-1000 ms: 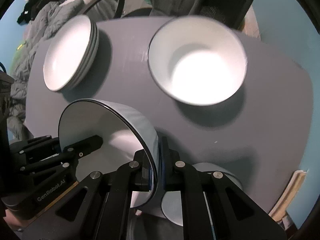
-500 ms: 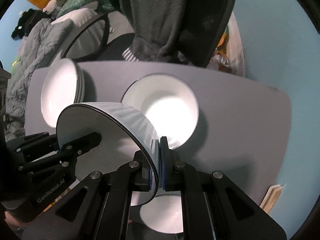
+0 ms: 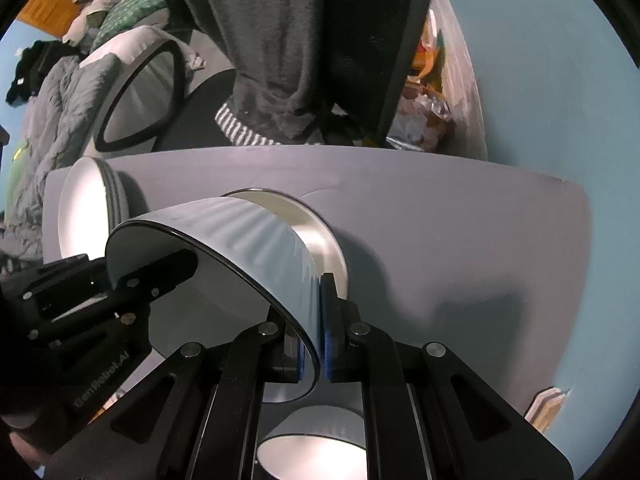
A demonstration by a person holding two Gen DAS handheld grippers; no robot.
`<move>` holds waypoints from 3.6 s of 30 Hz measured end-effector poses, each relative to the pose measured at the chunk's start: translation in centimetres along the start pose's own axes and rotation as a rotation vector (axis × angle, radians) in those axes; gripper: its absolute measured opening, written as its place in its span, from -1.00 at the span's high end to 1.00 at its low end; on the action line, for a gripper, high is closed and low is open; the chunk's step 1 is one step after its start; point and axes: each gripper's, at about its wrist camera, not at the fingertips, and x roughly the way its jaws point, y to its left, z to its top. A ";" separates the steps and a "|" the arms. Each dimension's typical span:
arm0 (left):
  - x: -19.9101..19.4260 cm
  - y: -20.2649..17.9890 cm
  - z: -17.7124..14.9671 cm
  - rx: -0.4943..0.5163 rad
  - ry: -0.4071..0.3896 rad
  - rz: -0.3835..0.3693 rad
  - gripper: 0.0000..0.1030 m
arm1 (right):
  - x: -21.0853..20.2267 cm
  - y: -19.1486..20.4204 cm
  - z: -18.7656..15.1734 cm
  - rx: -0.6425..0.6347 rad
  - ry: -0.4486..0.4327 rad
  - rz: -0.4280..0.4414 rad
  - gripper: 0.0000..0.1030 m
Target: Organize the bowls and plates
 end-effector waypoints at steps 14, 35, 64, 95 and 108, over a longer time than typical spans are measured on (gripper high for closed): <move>1.8 -0.1 -0.1 0.016 0.075 -0.018 0.80 | 0.2 -0.3 0.8 -0.005 0.031 -0.025 0.83; -0.7 -3.6 -0.2 0.164 0.002 0.138 0.10 | -0.3 -1.2 0.0 0.035 -0.009 -0.011 0.71; -11.8 -1.3 -4.3 0.163 -0.247 0.045 -0.25 | -10.7 1.3 -4.6 0.088 -0.292 -0.154 -0.05; -21.0 -2.1 -11.3 0.325 -0.394 -0.114 -0.38 | -20.5 4.4 -14.1 0.254 -0.511 -0.199 -0.08; -21.4 -4.7 -12.8 0.417 -0.364 -0.158 -0.38 | -21.7 3.5 -18.4 0.365 -0.543 -0.221 -0.08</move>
